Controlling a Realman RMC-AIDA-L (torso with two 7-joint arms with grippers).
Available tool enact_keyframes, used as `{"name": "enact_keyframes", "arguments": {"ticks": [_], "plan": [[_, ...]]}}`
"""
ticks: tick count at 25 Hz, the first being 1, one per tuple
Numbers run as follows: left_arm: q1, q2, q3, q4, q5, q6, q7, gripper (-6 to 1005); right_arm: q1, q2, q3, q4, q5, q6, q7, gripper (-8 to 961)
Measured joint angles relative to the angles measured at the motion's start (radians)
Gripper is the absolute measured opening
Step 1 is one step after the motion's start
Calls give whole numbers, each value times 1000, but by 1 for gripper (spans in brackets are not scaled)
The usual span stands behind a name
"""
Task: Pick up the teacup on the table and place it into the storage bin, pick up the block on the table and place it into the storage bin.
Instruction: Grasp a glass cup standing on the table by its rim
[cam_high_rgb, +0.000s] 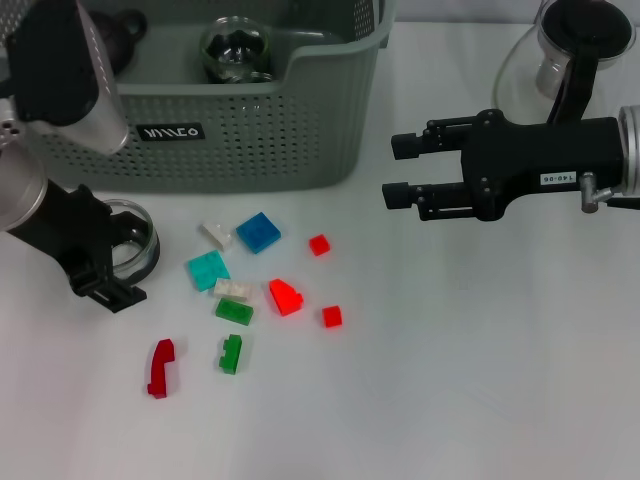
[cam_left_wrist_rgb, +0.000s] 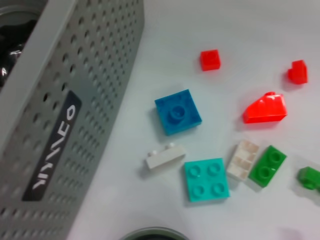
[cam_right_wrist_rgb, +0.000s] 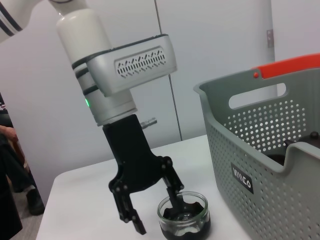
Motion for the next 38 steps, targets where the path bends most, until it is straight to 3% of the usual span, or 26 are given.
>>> {"name": "enact_keyframes", "arguments": {"ticks": [14,25,37,38], "plan": [[-6,-3,42,-130,56,-145,2,746,-8,2,0,4,1,3,-3,676],[-8,-4,66,-161,56,-175,-11,742,-7,2,-2,1,-1,5,-5,677],[-24,0,69,-163,58,-173,-47,552,-12,1,0,3,0,2,-4,677],[-24,0,69,-163,58,-173,-47,489,-12,1,0,2,0,2,-4,677]]}}
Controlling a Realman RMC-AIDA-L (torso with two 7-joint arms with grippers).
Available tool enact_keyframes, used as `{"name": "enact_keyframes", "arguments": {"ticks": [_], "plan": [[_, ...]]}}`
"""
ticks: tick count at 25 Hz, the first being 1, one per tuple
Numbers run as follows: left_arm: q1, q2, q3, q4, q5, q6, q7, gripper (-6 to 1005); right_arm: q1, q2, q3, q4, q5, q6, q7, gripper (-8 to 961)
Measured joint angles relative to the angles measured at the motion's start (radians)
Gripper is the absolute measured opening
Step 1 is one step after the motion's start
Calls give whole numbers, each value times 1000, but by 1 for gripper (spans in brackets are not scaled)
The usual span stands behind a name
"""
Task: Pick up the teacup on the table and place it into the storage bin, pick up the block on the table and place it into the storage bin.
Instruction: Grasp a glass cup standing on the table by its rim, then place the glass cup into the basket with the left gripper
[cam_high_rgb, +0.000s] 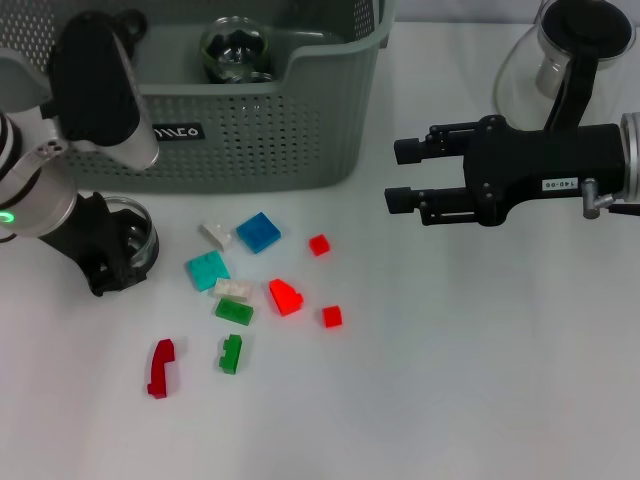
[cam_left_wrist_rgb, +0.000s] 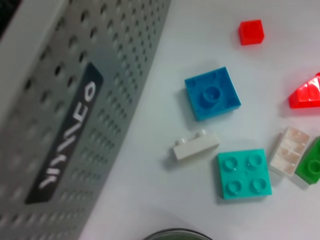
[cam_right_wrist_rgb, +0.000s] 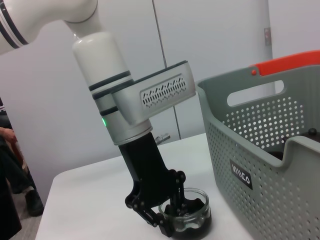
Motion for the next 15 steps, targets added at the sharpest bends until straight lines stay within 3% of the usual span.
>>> {"name": "enact_keyframes", "arguments": {"ticks": [3,10,15], "plan": [[-1,1,1,-14,0,1,3,302,0,1,0,0,-1,1,0,677],[-1,0,-1,2,-1,19,7,73,1,0,0,-2,1,-2,0,677],[-9,0,-130,113,-102,223,33,42,-1,0,0,-3,2,-4,-2,676]]}}
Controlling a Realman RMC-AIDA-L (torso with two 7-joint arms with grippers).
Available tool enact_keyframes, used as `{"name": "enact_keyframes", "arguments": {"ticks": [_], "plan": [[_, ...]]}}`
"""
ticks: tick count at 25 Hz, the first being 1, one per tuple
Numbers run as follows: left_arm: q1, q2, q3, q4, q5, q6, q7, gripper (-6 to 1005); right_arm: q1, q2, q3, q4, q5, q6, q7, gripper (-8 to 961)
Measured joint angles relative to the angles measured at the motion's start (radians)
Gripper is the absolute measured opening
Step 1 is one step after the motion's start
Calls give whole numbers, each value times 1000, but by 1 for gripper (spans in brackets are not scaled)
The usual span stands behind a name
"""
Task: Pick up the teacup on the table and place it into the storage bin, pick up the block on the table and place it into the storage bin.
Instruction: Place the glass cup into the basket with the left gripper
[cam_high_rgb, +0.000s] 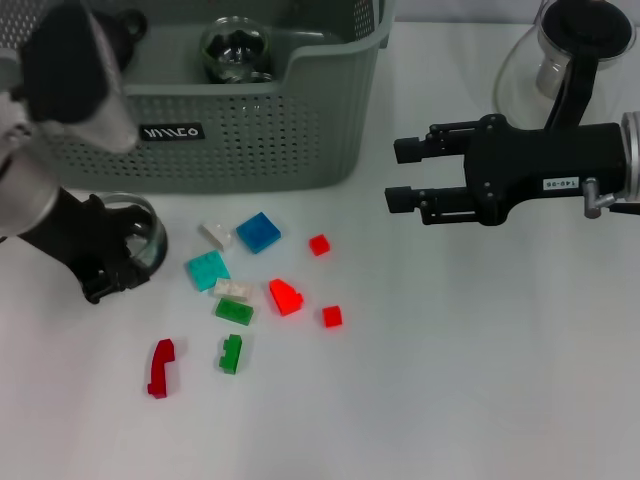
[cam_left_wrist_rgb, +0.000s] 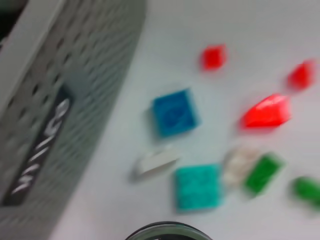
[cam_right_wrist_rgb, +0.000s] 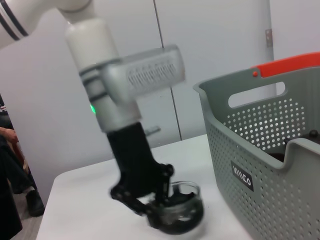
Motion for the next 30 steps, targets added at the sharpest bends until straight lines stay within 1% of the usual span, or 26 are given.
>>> {"name": "enact_keyframes", "arguments": {"ticks": [1,3,4,5,6,7,8,10,11,12,15,18,21,23,24,27,30], "plan": [[0,0,0,0,0,0,0,46,-1,-1,0,0,0,0,-2,676],[-18,2,-105,49,-77,121,15,53,-4,-4,0,0,1,-1,-8,676],[-38,7,-206,81,-150,215,19,57,-5,-5,-1,-1,0,-1,-12,676],[-40,13,-247,89,-187,236,19,61,-5,-5,-1,-1,0,-1,-12,676],[-40,13,-247,89,-187,236,19,65,-6,-5,-2,-1,-1,-2,-15,676],[-39,21,-283,93,-233,250,16,69,-7,-6,-4,0,-2,-2,-21,676],[-35,27,-297,89,-269,250,11,72,-8,-6,-5,2,-3,-2,-26,676],[-27,44,-330,68,-386,250,-4,80,-12,-6,-5,6,-3,-2,-34,676],[-32,55,-370,46,-477,248,-10,84,-14,-5,-5,6,-3,-2,-36,676],[-32,55,-370,46,-477,248,-10,88,-14,-4,-5,6,-3,-2,-36,676],[-61,78,-455,28,-600,239,-14,99,-15,-3,-7,6,-3,-3,-36,676],[-111,108,-525,22,-639,186,-37,111,-17,-3,-7,7,-3,-6,-33,676],[-154,145,-524,-27,-612,90,-57,122,-21,-3,-7,8,-3,-10,-28,676],[-179,165,-498,-83,-573,9,-73,130,-23,-3,-7,8,-3,-11,-26,677],[-200,175,-470,-136,-528,-64,-87,134,-23,-2,-8,9,-3,-11,-26,677],[-240,181,-415,-237,-427,-198,-99,145,-23,0,-8,9,-3,-11,-26,677],[-278,178,-369,-318,-330,-314,-112,156,-23,1,-8,9,-3,-12,-26,677]]}}
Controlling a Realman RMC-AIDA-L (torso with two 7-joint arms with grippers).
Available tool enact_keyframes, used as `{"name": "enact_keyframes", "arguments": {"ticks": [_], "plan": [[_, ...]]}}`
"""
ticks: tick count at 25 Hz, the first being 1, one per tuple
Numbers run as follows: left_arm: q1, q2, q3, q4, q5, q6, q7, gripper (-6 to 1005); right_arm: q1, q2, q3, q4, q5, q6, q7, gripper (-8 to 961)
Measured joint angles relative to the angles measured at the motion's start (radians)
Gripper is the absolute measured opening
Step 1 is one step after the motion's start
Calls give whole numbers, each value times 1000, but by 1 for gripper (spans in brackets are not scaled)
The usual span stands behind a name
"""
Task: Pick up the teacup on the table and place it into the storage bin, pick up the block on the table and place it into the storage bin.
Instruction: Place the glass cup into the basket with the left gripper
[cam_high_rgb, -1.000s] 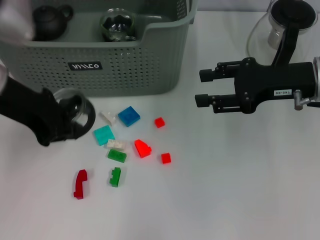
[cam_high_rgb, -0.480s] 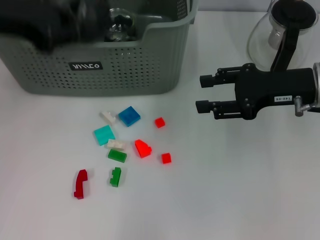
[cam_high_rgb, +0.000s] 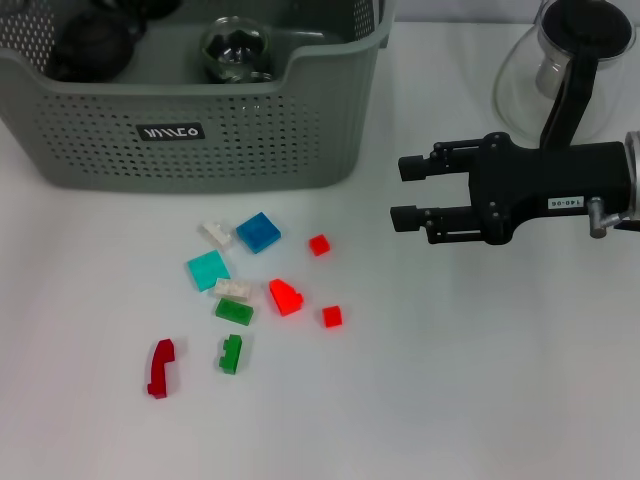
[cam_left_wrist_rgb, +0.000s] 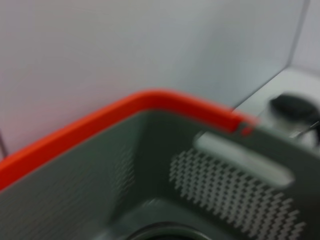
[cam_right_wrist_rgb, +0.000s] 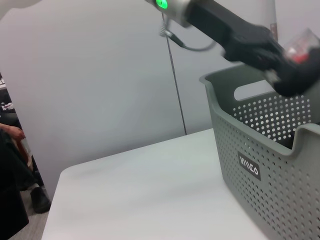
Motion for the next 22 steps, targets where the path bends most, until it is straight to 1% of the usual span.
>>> {"name": "enact_keyframes", "arguments": {"ticks": [2,5,6,8,11,14,20,22], "plan": [[-23,-7,31,-41,68,-71,-15,164,0,0,0,0,0,-1,0,677],[-42,-18,65,-68,124,-126,-41,176,2,0,0,0,0,-1,1,677],[-44,-20,69,-70,128,-132,-45,179,2,0,0,0,0,-1,1,677],[-50,-34,90,-73,159,-163,-60,187,2,0,0,0,0,-1,1,677],[-54,-48,103,-76,181,-185,-68,199,1,0,0,0,0,0,1,677],[-57,-52,103,-75,182,-186,-74,210,0,0,0,0,0,0,1,677],[-53,-52,89,-47,171,-149,-107,473,-3,-1,-1,0,-1,0,1,677],[-38,-53,56,6,136,-92,-104,541,-5,-5,-1,0,-1,-2,1,676]]}}
